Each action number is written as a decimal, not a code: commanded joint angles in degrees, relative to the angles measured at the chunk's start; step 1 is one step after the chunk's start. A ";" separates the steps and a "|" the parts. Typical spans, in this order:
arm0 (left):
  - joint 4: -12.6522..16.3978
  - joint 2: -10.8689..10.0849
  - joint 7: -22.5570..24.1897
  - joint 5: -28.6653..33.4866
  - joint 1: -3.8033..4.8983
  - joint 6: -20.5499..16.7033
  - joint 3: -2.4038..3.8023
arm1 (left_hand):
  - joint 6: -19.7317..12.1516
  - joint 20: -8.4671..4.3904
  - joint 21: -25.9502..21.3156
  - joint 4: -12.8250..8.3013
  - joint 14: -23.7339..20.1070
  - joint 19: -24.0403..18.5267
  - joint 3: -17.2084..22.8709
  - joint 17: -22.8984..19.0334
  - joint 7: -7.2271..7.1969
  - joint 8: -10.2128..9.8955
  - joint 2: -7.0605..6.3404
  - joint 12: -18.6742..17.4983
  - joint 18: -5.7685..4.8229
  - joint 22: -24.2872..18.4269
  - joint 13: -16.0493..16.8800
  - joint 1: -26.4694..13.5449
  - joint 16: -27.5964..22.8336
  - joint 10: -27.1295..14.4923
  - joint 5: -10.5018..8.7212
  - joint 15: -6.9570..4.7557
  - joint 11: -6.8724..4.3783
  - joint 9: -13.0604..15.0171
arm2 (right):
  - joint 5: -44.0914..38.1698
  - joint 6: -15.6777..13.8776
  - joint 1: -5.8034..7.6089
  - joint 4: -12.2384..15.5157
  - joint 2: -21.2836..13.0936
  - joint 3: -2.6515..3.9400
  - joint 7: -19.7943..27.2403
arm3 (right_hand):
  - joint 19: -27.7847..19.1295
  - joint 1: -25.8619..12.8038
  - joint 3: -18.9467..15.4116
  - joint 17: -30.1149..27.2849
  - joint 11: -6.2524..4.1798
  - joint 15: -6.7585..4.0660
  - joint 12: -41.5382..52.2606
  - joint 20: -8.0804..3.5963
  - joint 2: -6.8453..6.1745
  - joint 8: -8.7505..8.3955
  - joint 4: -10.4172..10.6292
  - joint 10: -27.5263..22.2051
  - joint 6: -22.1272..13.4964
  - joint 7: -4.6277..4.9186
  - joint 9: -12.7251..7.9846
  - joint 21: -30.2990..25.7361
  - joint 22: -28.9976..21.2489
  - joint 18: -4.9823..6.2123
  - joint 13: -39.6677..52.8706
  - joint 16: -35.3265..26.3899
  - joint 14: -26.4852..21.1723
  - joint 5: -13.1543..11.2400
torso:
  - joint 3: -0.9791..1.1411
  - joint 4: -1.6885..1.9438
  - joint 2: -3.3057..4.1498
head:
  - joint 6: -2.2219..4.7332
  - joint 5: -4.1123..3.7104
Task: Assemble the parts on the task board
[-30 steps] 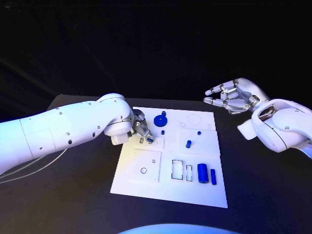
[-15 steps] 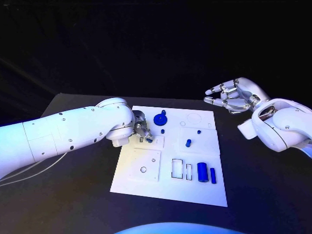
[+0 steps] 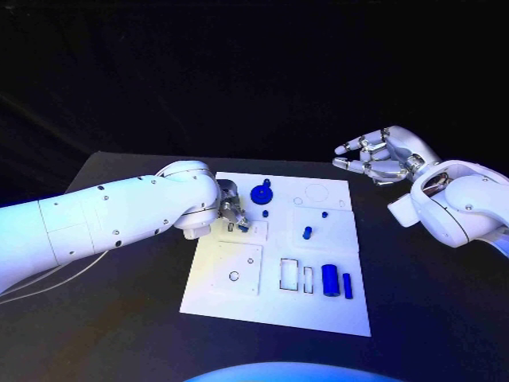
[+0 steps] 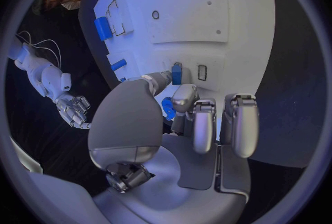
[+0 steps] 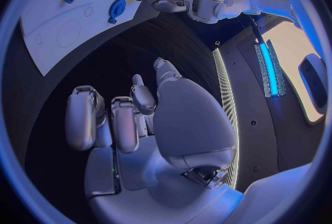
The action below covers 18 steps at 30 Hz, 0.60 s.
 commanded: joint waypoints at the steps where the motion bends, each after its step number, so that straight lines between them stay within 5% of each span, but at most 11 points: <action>1: 0.12 0.08 -1.07 -1.54 -0.11 1.02 -0.02 | 0.22 -0.30 0.32 -8.84 6.02 4.24 9.26 15.09 -0.57 0.37 0.21 -0.20 -0.69 12.43 -0.11 -0.36 0.14 0.36 0.42 -0.25 -0.21 1.12 | -0.58 0.95 -0.04 0.06 0.00 0.00 0.43 | -0.33 -0.02 -0.29 6.05 -0.10 -0.27 0.00 -0.19 0.55 0.39 0.20 -0.14 -0.07 -0.16 0.05 -0.13 5.98 0.61 0.01 -0.15 3.50 0.22 | -0.01 0.03 -0.02 | 0.01 -0.02; 18: 0.45 0.09 -1.50 -1.67 -0.14 2.98 -0.03 | 0.12 -0.35 0.35 -9.06 6.02 4.29 9.76 15.09 -0.65 0.88 -0.02 -0.45 -0.71 12.51 -0.41 -0.81 0.14 0.31 0.96 -0.31 -0.29 1.49 | -0.70 1.35 -0.08 0.14 -0.09 0.00 0.35 | -0.33 -0.02 -0.29 6.05 -0.10 -0.27 0.00 -0.19 0.55 0.39 0.20 -0.14 -0.07 -0.16 0.05 -0.13 5.98 0.61 0.01 -0.15 3.50 0.22 | -0.02 0.04 0.01 | -0.29 -0.02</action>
